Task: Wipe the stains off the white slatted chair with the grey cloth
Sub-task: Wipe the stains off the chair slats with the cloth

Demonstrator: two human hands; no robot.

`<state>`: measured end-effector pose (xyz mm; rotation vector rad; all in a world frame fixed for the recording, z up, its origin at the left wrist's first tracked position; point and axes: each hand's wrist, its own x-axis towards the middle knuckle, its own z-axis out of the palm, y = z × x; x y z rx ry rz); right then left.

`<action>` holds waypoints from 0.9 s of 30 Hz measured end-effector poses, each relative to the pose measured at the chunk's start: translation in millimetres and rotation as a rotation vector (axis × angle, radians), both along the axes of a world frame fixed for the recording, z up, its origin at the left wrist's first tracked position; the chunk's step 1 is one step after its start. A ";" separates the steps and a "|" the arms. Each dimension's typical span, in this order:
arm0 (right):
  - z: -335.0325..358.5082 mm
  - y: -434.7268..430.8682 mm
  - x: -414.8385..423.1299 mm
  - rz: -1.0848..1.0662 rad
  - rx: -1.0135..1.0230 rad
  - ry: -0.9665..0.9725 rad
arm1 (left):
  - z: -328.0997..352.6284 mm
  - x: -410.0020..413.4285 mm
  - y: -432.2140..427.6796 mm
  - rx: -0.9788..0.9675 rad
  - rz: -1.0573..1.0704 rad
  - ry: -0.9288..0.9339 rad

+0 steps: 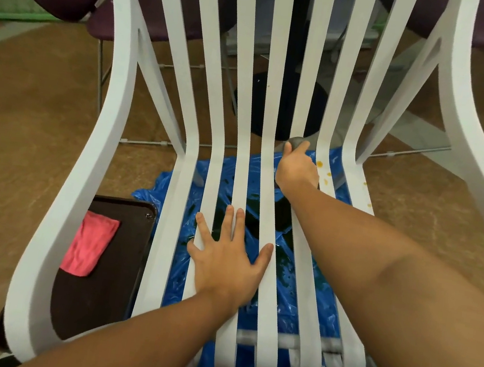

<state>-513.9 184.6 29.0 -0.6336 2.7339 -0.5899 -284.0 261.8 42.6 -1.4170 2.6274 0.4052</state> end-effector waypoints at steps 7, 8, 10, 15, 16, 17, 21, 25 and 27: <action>0.8 2.5 3.4 0.061 0.112 -0.011 | -1.3 0.6 -0.9 0.014 0.009 0.002; 0.2 4.5 4.6 0.089 0.140 -0.007 | -1.0 0.7 -0.9 0.014 0.009 0.004; -2.9 9.6 6.9 0.131 0.172 0.013 | -0.7 0.6 -1.2 0.014 0.011 0.004; -10.9 29.9 23.3 0.102 0.153 0.025 | 0.5 0.1 -0.7 0.001 0.019 0.008; -11.8 34.4 27.7 0.081 0.138 0.022 | 0.1 -0.4 -0.7 0.002 0.020 0.010; -10.5 41.9 33.7 0.061 0.125 0.018 | 1.4 0.7 0.1 -0.001 0.021 0.014; -9.2 69.1 57.0 0.056 0.112 -0.004 | 1.9 0.8 -0.2 0.005 0.033 0.026; -2.6 103.3 82.6 0.061 0.102 -0.021 | 6.2 2.5 2.8 0.015 0.044 0.047; 0.1 119.1 95.1 0.079 0.125 -0.007 | 6.1 3.8 4.4 0.004 0.046 0.050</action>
